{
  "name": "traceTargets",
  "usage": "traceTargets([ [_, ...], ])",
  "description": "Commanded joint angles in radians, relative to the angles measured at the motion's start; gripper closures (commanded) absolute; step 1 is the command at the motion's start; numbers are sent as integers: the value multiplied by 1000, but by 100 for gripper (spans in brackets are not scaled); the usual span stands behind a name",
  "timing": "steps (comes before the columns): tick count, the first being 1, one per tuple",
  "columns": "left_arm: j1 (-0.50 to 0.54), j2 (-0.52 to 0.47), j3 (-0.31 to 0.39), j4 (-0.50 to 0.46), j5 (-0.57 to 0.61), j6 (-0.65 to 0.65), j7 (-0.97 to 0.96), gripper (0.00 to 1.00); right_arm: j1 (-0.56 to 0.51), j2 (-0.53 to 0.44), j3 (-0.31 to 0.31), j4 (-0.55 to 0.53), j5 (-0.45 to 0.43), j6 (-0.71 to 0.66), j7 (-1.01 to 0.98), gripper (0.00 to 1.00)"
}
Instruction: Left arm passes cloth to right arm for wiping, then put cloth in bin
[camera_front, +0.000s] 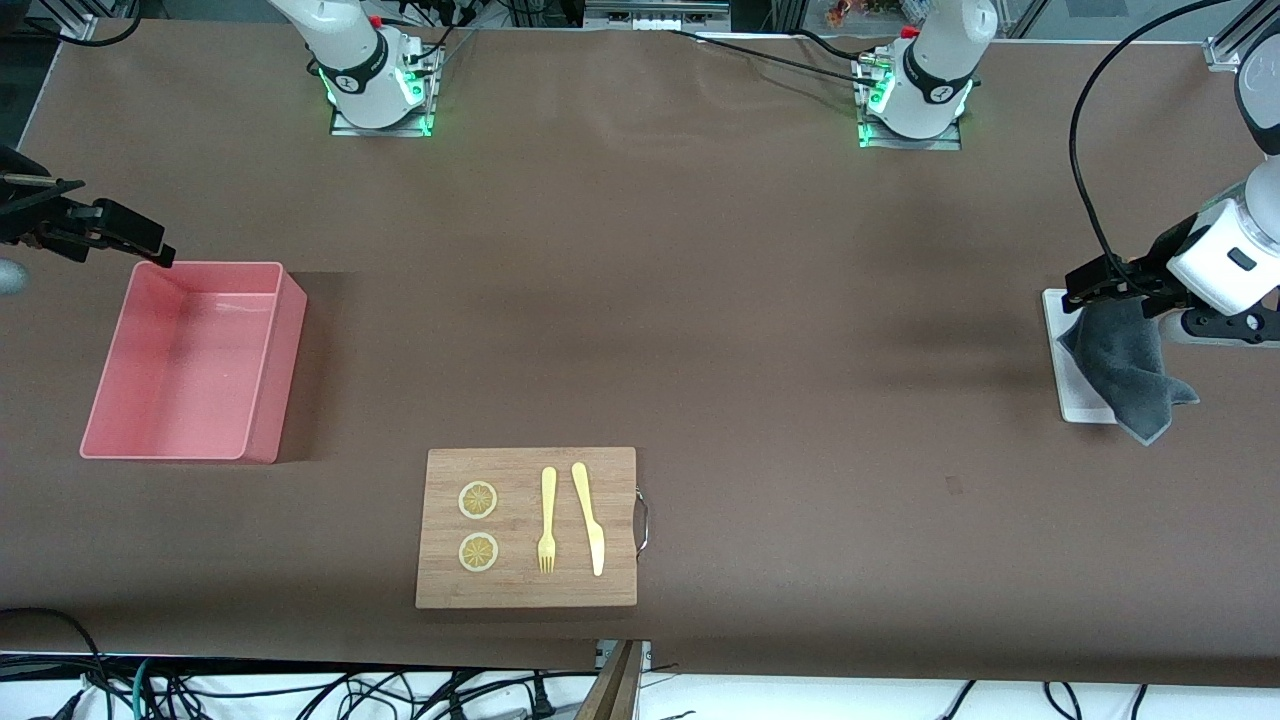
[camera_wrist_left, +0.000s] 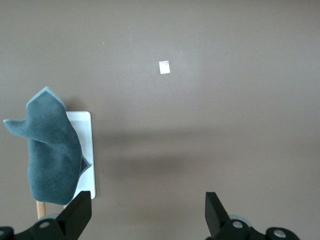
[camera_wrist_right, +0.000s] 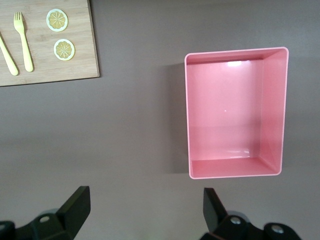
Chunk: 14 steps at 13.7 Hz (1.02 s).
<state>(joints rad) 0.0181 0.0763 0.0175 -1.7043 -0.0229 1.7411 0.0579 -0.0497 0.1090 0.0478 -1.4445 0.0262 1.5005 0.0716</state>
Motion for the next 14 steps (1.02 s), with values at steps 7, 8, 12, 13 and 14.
traceTargets([
  [7, -12, 16, 13, 29, -14, -29, 2, 0, -16, 8, 0, 19, -5, -6, -21, 0],
  [8, -12, 20, 13, 29, -14, -41, 5, 0, -16, 8, 0, 19, -5, -6, -21, 0],
  [12, -13, 20, 13, 29, -14, -46, 6, 0, -16, 8, 0, 19, -3, -6, -21, 0],
  [13, -13, 20, 13, 29, -14, -48, 6, 0, -16, 8, 0, 19, -3, -6, -19, 0],
  [14, -13, 20, 13, 29, -14, -48, 6, 0, -16, 8, 0, 19, -3, -6, -18, 0],
])
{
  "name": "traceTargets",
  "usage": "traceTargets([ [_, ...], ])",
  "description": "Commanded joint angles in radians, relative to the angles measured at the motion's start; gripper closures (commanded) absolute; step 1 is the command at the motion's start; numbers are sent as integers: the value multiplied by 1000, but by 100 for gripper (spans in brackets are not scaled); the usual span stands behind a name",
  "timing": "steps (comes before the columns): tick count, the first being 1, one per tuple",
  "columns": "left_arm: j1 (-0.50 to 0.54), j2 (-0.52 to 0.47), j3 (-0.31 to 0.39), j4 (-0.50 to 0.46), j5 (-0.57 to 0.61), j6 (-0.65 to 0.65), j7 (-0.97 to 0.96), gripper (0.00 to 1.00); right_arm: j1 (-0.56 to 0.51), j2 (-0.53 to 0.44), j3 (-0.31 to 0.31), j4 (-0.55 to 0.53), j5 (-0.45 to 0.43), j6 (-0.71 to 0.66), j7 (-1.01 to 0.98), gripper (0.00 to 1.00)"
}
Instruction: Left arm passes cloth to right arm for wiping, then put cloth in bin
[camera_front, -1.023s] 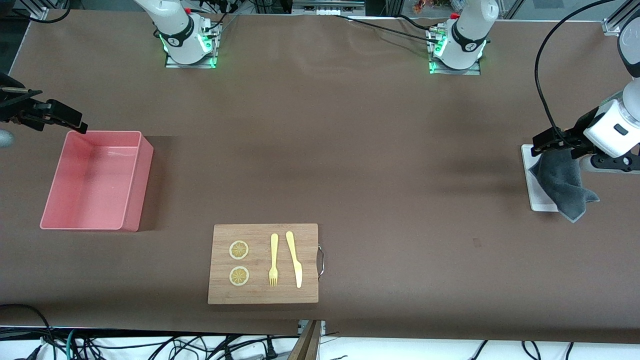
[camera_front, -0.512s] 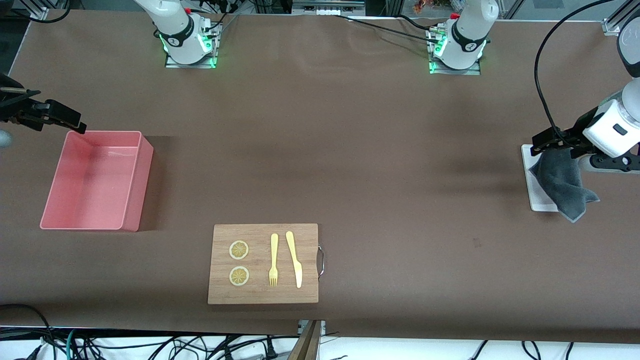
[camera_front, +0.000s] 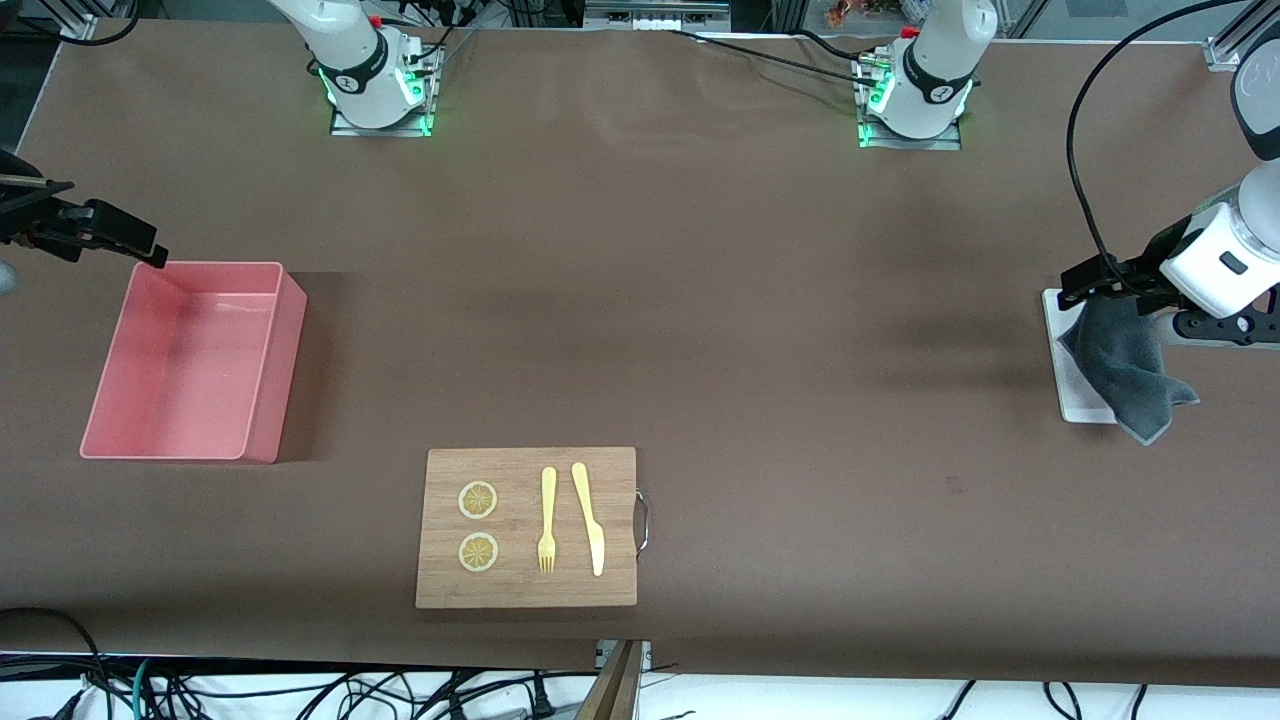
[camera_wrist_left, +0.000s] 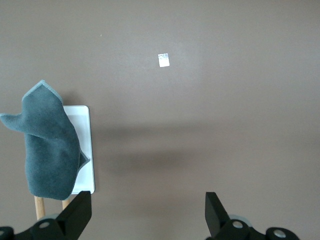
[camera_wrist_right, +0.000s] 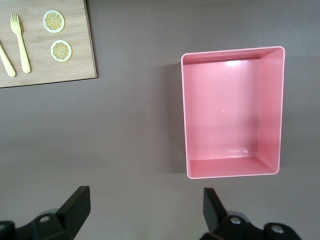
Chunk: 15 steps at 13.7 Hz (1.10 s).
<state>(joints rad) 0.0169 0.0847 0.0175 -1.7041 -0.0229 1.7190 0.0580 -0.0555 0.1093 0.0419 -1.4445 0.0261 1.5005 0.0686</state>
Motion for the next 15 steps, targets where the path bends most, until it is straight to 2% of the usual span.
traceTargets([
  [1, -12, 12, 13, 29, -14, -26, 6, 0, -10, 7, 6, 19, -3, -6, -15, 0],
  [15, -12, 12, 13, 27, -14, -36, 10, 0, -14, 12, 4, 19, -3, -5, -20, 0],
])
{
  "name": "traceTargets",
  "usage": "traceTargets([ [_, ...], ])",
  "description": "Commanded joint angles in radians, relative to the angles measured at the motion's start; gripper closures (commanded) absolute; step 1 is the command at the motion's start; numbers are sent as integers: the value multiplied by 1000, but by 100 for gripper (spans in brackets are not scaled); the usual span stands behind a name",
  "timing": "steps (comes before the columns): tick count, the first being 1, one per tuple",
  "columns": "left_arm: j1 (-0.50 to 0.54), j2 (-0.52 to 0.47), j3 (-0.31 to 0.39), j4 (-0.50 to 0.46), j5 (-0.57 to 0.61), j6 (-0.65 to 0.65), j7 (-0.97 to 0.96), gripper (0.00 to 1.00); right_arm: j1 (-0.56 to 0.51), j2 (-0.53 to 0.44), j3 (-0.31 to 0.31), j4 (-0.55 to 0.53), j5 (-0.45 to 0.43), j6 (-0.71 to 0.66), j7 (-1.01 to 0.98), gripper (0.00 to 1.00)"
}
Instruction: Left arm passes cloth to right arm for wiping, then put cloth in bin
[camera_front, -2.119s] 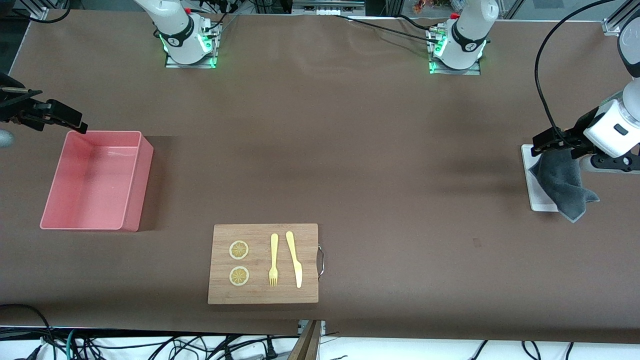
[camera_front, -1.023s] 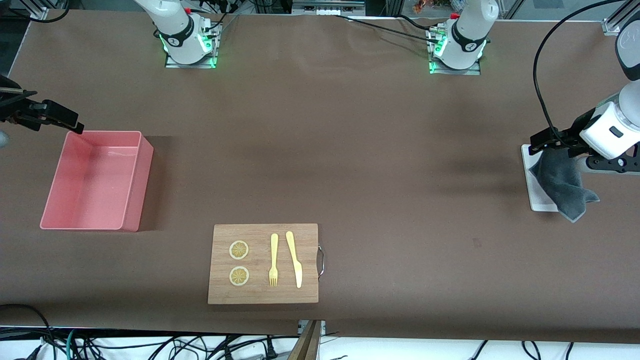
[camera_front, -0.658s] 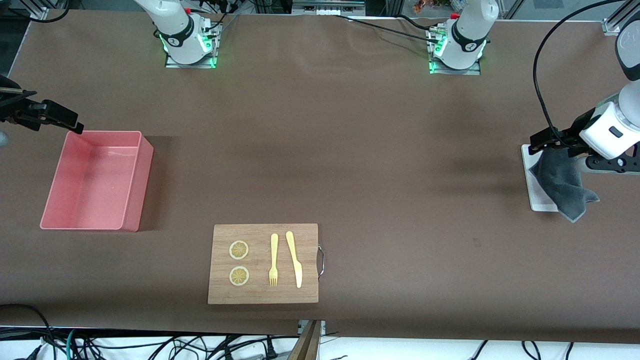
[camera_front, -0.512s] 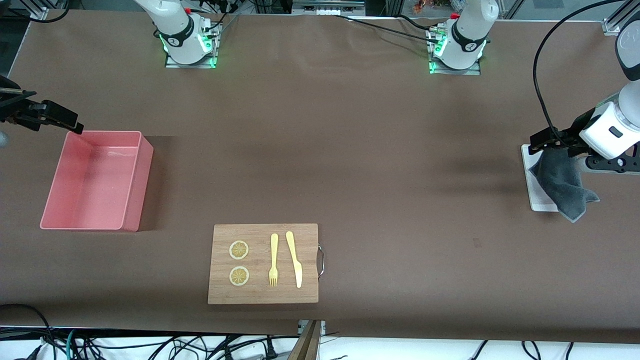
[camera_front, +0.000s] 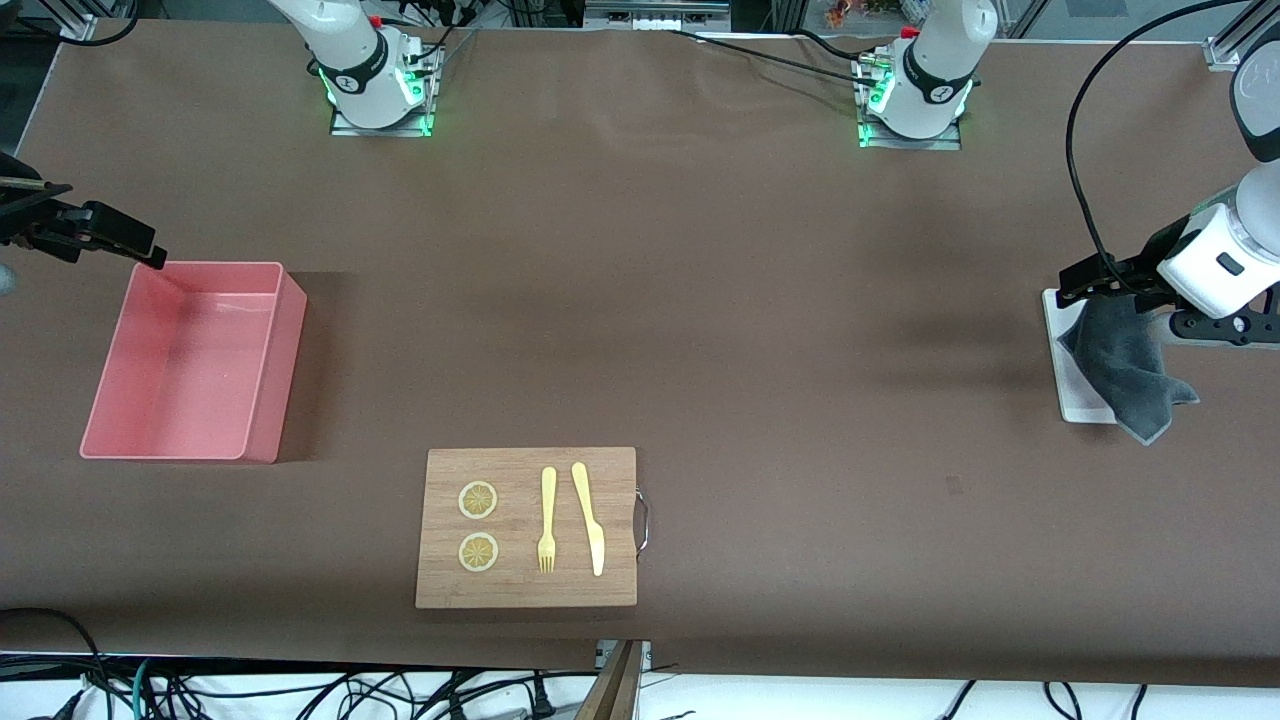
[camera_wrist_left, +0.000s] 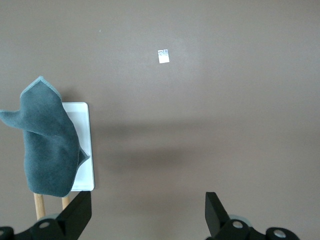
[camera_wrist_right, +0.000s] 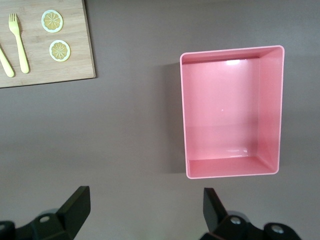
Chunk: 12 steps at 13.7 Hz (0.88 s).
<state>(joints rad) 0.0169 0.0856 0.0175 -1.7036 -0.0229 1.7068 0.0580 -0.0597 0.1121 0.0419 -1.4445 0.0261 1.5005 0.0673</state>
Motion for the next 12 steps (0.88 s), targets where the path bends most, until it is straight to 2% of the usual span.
traceTargets([
  [1, -11, 11, 13, 27, -14, -30, 11, 0, -9, 9, 4, 19, -3, -5, -17, 0],
  [7, -8, 13, 13, 27, -12, -46, 19, 0, -9, 9, 4, 19, -5, -5, -17, 0],
  [9, 3, 28, 19, 29, -8, -46, 104, 0, -11, 9, 6, 19, -6, -5, -12, 0],
  [11, 76, 66, 22, 38, -8, -41, 256, 0, -9, 11, 6, 19, -6, -5, -10, 0],
  [12, 112, 107, 22, 89, -5, -36, 331, 0, -11, 15, 6, 19, -6, -5, -10, 0],
])
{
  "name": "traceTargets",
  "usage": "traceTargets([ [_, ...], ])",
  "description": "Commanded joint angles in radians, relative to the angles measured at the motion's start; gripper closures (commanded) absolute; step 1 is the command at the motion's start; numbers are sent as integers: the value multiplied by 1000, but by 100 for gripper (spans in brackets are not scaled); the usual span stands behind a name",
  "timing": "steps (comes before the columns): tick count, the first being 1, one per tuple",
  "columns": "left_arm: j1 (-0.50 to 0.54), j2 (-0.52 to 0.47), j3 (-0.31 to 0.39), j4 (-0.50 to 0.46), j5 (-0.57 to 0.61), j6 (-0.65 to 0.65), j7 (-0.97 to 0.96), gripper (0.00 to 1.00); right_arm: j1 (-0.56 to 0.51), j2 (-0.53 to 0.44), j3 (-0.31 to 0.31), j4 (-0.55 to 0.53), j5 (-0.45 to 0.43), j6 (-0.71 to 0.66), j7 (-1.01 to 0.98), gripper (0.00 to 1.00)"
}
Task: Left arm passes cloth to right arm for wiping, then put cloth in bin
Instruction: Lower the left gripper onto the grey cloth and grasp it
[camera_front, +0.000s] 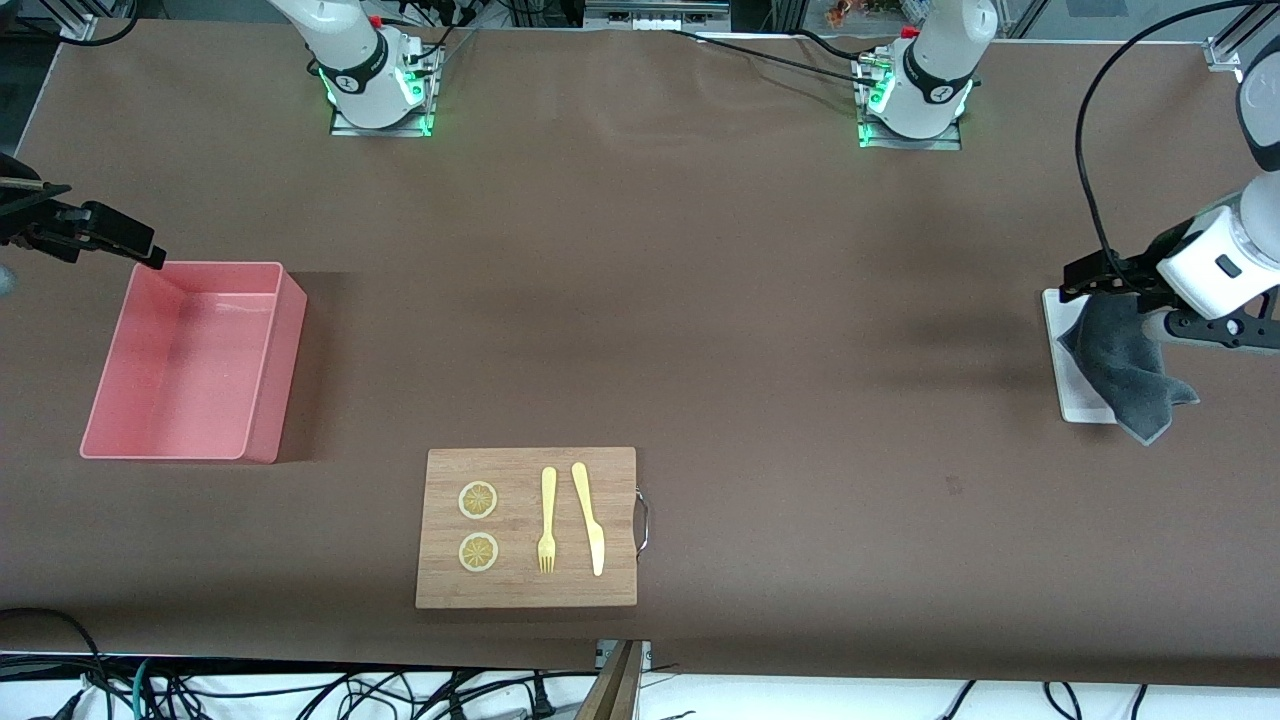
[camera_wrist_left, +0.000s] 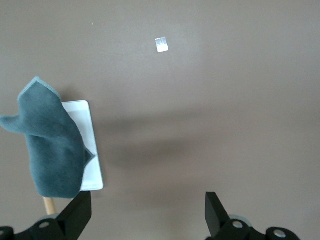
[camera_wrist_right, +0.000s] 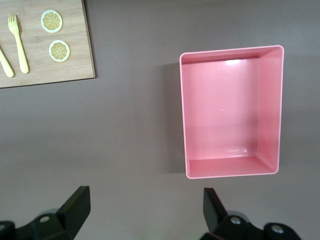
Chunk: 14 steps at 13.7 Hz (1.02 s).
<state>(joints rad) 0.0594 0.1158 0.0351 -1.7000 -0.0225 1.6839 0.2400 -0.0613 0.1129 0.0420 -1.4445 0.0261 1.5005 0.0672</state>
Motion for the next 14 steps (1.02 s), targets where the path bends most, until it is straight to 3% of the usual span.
traceTargets([
  [1, 101, 138, 5, 149, -5, -13, 213, 0, -9, 17, 6, 19, -5, -5, -12, 0],
  [7, 215, 396, 0, 322, -24, 74, 554, 0, -5, 16, 7, 19, -3, -5, -12, 0],
  [11, 237, 502, 0, 327, -24, 242, 642, 0, -5, 16, 7, 19, -5, -5, -12, 0],
  [14, 264, 551, 0, 326, -107, 257, 692, 0, -8, 17, 7, 18, -8, 0, -12, 0],
])
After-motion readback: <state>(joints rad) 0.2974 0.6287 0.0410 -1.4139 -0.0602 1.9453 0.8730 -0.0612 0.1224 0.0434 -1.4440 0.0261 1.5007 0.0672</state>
